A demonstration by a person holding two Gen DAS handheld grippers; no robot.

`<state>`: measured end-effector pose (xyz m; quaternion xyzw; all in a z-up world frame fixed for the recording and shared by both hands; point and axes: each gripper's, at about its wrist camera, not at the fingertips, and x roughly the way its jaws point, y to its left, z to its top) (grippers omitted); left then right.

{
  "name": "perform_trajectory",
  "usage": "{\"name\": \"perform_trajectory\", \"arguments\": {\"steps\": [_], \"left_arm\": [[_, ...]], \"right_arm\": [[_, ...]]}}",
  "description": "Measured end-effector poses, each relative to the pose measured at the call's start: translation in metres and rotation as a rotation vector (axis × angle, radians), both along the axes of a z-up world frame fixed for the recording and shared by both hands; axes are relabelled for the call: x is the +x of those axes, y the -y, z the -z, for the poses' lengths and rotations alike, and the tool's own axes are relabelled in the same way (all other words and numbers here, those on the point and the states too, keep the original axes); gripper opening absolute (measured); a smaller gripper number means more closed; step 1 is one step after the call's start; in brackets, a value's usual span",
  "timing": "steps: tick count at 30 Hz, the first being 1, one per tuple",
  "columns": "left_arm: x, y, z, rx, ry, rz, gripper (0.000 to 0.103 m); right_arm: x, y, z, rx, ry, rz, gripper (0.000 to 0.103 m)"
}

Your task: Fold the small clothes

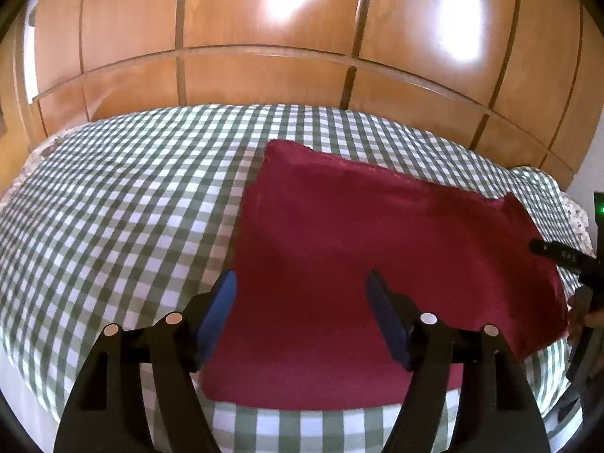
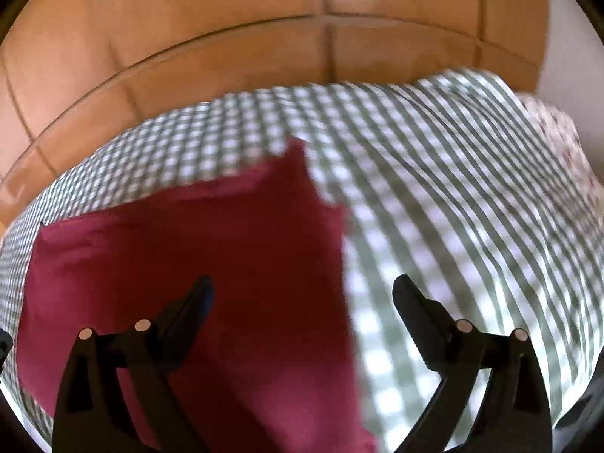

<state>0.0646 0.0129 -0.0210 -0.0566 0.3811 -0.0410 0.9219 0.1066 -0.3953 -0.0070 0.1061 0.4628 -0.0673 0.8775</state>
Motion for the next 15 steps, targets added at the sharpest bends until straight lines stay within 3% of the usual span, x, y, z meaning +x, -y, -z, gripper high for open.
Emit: {"name": "perform_trajectory", "arguments": {"steps": [5,8,10,12,15], "left_arm": [[-0.008,0.009,0.001,0.011,-0.004,0.031,0.070],[-0.013,0.015,0.003,0.017,-0.011,0.058,0.070],[-0.014,0.019,0.006,0.023,-0.016,0.071,0.070],[-0.015,0.022,0.009,0.026,-0.025,0.087,0.070],[-0.013,0.027,0.013,0.030,-0.041,0.107,0.070]], "right_arm": [[-0.037,0.019,0.021,0.238,-0.006,-0.022,0.096],[-0.057,0.016,0.024,0.284,0.019,-0.053,0.095],[-0.067,0.013,0.022,0.307,0.029,-0.070,0.090],[-0.073,0.011,0.020,0.352,0.037,-0.084,0.078],[-0.074,0.012,0.019,0.425,0.037,-0.085,0.070]]}}
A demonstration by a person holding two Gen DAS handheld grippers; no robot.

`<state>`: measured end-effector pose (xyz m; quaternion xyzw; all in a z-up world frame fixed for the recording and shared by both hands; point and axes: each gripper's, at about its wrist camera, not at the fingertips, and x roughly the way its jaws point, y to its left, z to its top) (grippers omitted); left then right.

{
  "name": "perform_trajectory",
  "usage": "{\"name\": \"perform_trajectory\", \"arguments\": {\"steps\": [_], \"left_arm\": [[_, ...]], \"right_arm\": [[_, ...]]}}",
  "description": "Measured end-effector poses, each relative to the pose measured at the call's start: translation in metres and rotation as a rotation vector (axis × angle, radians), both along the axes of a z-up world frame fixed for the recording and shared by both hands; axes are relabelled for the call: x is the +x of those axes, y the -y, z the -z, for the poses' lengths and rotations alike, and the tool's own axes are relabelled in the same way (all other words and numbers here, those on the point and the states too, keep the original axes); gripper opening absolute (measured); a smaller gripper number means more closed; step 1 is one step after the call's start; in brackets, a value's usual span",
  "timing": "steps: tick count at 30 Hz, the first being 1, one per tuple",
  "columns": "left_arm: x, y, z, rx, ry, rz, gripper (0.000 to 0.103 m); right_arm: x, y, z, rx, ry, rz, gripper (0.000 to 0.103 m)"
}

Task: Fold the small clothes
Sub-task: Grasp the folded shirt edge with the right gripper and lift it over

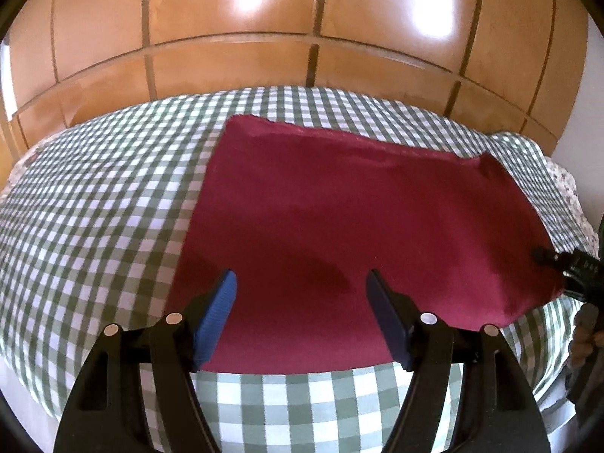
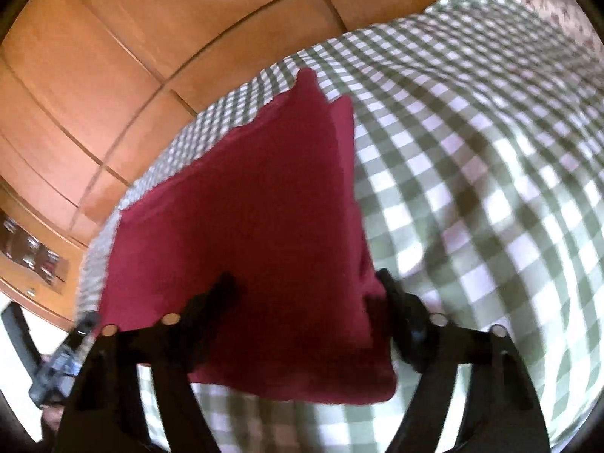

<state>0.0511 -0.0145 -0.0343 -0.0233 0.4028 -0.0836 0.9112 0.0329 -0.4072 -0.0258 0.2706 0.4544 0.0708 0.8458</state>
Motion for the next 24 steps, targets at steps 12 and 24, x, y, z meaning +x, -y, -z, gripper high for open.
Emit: {"name": "perform_trajectory", "arguments": {"steps": [12,24], "left_arm": [[0.005,0.002,0.015,-0.023,-0.055,0.029,0.070],[0.008,-0.022,0.002,-0.243,-0.092,0.080,0.070]], "right_arm": [[0.012,-0.021,-0.005,-0.154,-0.024,-0.046,0.033],[0.026,-0.058,-0.055,-0.132,0.082,-0.137,0.030]]}}
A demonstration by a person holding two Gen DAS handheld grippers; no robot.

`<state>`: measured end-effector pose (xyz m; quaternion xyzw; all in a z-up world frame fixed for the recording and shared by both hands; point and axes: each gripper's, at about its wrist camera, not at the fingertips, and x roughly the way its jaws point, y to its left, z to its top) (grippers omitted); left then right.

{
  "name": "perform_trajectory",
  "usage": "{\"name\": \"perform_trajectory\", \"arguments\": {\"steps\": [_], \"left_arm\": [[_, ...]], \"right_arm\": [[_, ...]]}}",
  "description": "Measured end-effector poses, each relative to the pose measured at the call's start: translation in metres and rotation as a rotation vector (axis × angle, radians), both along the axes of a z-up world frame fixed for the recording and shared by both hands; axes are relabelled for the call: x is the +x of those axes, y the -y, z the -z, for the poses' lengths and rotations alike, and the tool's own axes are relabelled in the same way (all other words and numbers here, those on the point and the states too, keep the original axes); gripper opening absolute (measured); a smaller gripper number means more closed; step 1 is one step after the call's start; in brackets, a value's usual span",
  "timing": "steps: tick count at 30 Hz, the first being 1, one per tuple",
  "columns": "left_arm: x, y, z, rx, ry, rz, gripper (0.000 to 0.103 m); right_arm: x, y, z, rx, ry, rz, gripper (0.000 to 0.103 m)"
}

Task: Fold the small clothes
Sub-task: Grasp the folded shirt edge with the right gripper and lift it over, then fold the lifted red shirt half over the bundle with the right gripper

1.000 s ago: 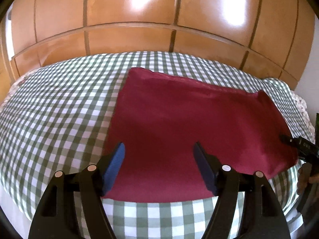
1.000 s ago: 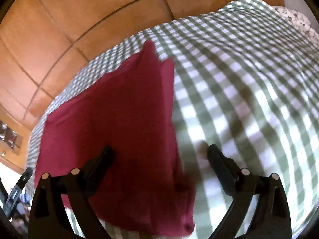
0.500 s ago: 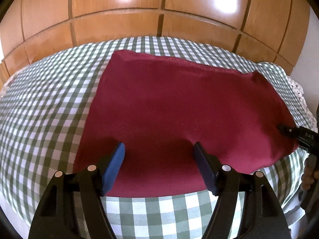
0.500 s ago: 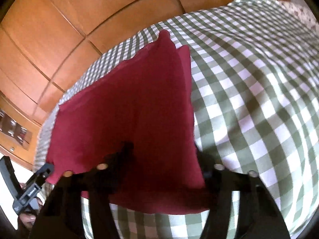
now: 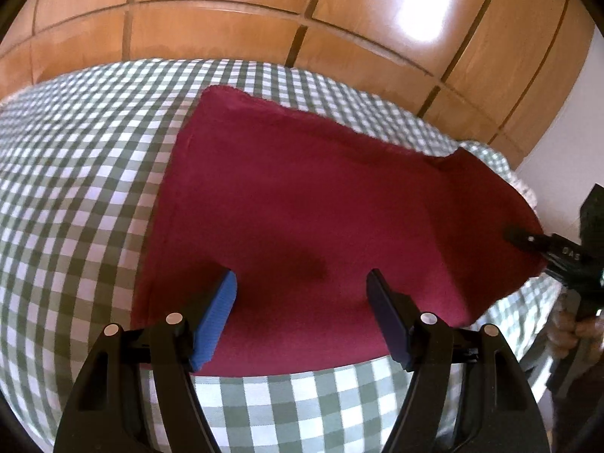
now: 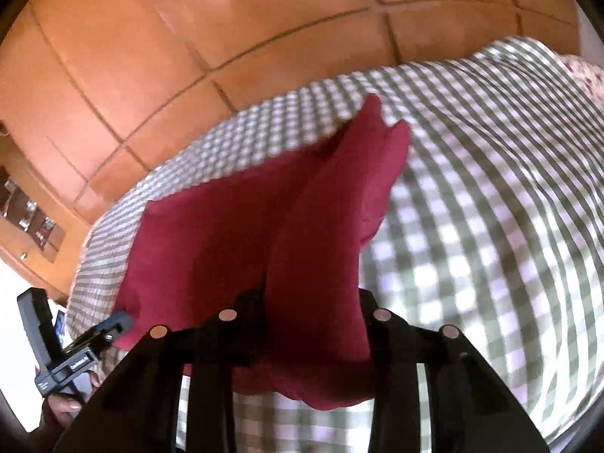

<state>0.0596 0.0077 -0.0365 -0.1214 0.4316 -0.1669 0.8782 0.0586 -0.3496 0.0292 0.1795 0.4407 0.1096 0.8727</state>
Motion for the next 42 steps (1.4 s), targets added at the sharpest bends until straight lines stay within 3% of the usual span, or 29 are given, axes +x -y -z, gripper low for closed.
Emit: {"name": "perform_trajectory", "arguments": {"steps": [10,15,20,23,25,26,27,30,36,40,42], "left_arm": [[0.009,-0.032,-0.024,-0.285,0.010,0.046,0.070],[0.020,-0.036,-0.029,-0.356,-0.009,0.065,0.070],[0.043,-0.023,-0.028,-0.361,-0.050,0.111,0.072],[0.057,-0.007,-0.025,-0.357,-0.091,0.129,0.072],[0.062,0.000,-0.027,-0.348,-0.095,0.131,0.072],[0.065,0.002,-0.028,-0.346,-0.102,0.131,0.072],[0.065,0.002,-0.027,-0.350,-0.109,0.133,0.072],[0.068,-0.003,-0.025,-0.363,-0.132,0.131,0.075],[0.075,-0.013,-0.020,-0.434,-0.193,0.146,0.075],[0.078,0.002,-0.026,-0.387,-0.203,0.174,0.075],[0.082,0.016,-0.026,-0.329,-0.221,0.188,0.075]], "right_arm": [[0.001,-0.117,-0.018,-0.026,0.073,-0.291,0.028],[-0.001,-0.165,0.007,-0.132,0.048,-0.371,0.027],[-0.007,-0.183,0.014,-0.228,0.086,-0.393,0.027],[-0.012,-0.179,0.015,-0.250,0.109,-0.406,0.031],[-0.015,-0.177,0.015,-0.233,0.120,-0.426,0.046],[-0.017,-0.176,0.014,-0.195,0.120,-0.448,0.063],[-0.021,-0.174,0.011,-0.160,0.127,-0.462,0.070],[-0.029,-0.159,0.004,-0.045,0.121,-0.488,0.076],[-0.046,-0.089,0.001,0.138,0.079,-0.386,0.078],[-0.056,-0.040,0.013,0.087,0.051,-0.233,0.071],[-0.055,-0.027,0.023,0.043,0.020,-0.176,0.059]]}}
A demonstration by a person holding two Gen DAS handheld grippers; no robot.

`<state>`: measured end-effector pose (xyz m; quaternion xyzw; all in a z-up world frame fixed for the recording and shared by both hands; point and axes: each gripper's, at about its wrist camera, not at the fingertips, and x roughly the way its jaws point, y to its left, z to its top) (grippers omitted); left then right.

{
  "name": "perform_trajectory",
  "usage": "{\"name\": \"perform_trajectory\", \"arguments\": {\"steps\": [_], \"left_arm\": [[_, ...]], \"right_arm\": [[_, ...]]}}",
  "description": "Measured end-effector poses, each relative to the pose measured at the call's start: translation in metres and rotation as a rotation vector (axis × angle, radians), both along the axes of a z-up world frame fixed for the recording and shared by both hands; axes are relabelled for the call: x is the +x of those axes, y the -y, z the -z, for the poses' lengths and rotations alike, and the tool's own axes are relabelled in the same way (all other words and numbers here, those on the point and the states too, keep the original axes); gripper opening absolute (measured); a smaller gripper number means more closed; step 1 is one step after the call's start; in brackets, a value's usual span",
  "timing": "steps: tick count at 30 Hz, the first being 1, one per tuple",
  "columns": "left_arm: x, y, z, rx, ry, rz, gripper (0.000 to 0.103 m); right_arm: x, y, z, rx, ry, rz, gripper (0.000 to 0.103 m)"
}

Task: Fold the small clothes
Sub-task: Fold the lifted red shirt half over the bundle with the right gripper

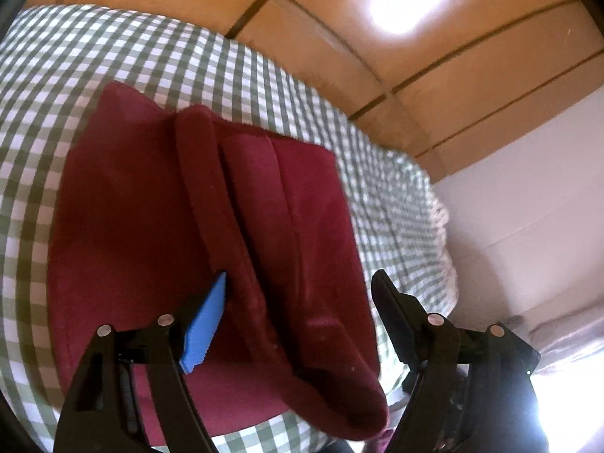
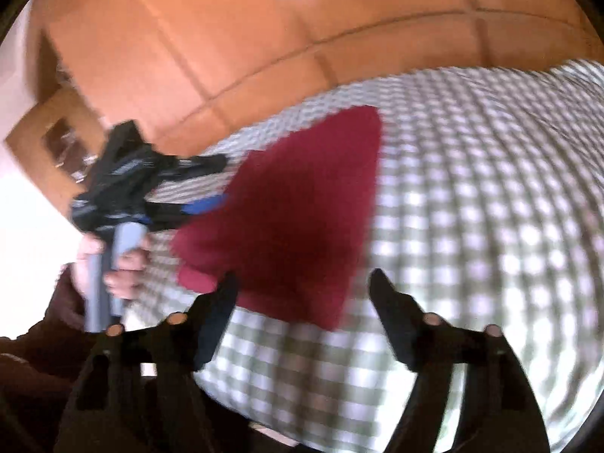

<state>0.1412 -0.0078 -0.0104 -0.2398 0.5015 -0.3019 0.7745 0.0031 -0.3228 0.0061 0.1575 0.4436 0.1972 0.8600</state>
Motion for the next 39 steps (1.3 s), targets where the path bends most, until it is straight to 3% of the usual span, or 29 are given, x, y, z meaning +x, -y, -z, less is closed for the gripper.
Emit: {"name": "perform_trajectory", "arguments": {"steps": [2,5,7,9,12,19,26,30,34,39], "left_arm": [[0.000,0.008,0.001,0.037,0.002,0.011,0.074],[0.001,0.021,0.002,0.096,-0.006,0.017,0.062],[0.001,0.029,0.000,0.162,0.021,0.017,0.038],[0.000,0.033,-0.001,0.228,0.053,0.017,0.024],[-0.003,0.023,-0.007,0.242,0.105,-0.006,0.018],[-0.022,-0.038,-0.029,0.231,0.177,-0.081,0.017],[-0.018,-0.089,0.008,0.349,0.099,-0.180,0.018],[-0.023,-0.102,0.017,0.379,0.069,-0.271,0.045],[-0.045,-0.111,-0.013,0.343,0.183,-0.347,0.045],[-0.066,-0.090,-0.035,0.309,0.340,-0.293,0.045]], "right_arm": [[0.001,0.005,0.008,-0.008,-0.022,0.030,0.056],[0.004,-0.006,0.016,-0.027,-0.034,0.008,0.054],[0.014,-0.019,0.018,-0.037,-0.035,-0.018,0.054],[0.013,-0.033,0.017,-0.037,-0.029,-0.055,0.053],[0.012,-0.052,0.012,-0.066,0.000,-0.099,0.053],[0.006,-0.090,-0.009,-0.021,0.056,-0.201,0.055],[0.014,-0.150,0.010,-0.052,0.040,-0.308,0.056],[0.015,-0.157,0.018,-0.087,0.033,-0.320,0.060],[0.018,-0.133,-0.003,0.036,0.023,-0.353,0.071],[0.040,-0.089,-0.032,0.096,0.062,-0.195,0.070]]}}
